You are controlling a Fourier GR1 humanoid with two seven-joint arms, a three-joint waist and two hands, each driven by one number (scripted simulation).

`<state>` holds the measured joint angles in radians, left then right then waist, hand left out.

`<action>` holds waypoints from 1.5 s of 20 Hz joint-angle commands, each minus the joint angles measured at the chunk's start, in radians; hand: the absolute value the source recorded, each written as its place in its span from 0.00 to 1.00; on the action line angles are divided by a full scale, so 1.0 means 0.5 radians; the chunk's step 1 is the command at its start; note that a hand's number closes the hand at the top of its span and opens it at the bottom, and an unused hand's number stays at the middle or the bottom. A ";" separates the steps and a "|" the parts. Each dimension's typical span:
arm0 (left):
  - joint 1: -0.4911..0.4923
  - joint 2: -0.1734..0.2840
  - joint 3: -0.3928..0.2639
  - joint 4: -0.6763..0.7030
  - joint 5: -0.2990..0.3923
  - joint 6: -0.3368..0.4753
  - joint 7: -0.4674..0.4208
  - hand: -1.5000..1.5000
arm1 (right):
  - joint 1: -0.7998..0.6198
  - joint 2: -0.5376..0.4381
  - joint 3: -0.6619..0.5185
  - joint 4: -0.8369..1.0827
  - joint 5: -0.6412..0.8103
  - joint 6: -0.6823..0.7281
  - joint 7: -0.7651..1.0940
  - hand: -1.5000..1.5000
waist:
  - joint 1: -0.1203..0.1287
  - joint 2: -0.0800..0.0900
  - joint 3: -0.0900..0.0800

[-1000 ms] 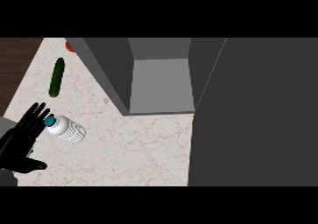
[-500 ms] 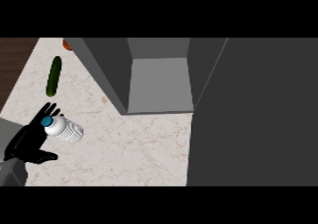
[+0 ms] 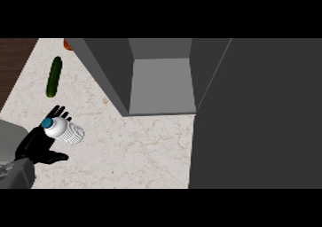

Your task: Pick up the bottled water, place it into the cabinet and close the cabinet

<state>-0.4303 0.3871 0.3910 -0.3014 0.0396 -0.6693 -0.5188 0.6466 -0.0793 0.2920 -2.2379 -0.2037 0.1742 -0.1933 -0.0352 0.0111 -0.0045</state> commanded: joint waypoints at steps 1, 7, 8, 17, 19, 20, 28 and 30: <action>-0.006 -0.039 -0.008 0.091 -0.008 -0.200 -0.213 0.00 | -0.066 -0.018 -0.029 0.036 -0.028 0.001 0.054 0.00 | 0.005 0.005 -0.002; -0.147 -0.104 0.039 0.188 0.073 -0.270 -0.048 0.00 | -0.031 -0.011 -0.047 0.113 -0.021 0.030 -0.075 0.00 | -0.009 0.003 0.000; -0.065 -0.083 0.039 0.170 0.071 -0.339 -0.137 0.00 | 0.001 0.035 0.062 0.093 0.053 0.003 -0.094 0.00 | -0.016 0.007 -0.004; -0.082 -0.158 0.044 0.188 0.119 -0.467 -0.028 0.00 | 0.030 -0.017 0.003 0.119 0.016 0.034 -0.112 0.00 | -0.013 -0.001 -0.001; -0.097 -0.209 -0.012 0.168 0.071 -0.462 -0.010 0.00 | -0.172 0.044 -0.009 0.238 0.030 -0.030 -0.036 0.00 | 0.009 0.006 -0.001; -0.085 -0.162 0.005 0.156 0.092 -0.523 -0.021 0.00 | -0.071 0.037 0.053 0.149 0.035 -0.021 -0.041 0.00 | 0.000 0.001 -0.001; -0.059 -0.248 -0.044 0.071 0.066 -0.518 -0.120 1.00 | -0.007 0.018 0.055 0.061 0.027 -0.037 -0.021 0.00 | -0.003 -0.002 -0.002; -0.084 -0.236 -0.024 0.089 0.095 -0.525 -0.082 1.00 | -0.078 0.000 -0.005 0.051 -0.056 -0.030 0.045 0.00 | 0.014 -0.002 0.001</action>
<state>-0.4782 0.2672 0.3739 -0.2621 0.0763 -0.7937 -0.4630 0.6152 -0.0767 0.2978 -2.1838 -0.2092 0.1670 -0.1998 -0.0337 0.0109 -0.0044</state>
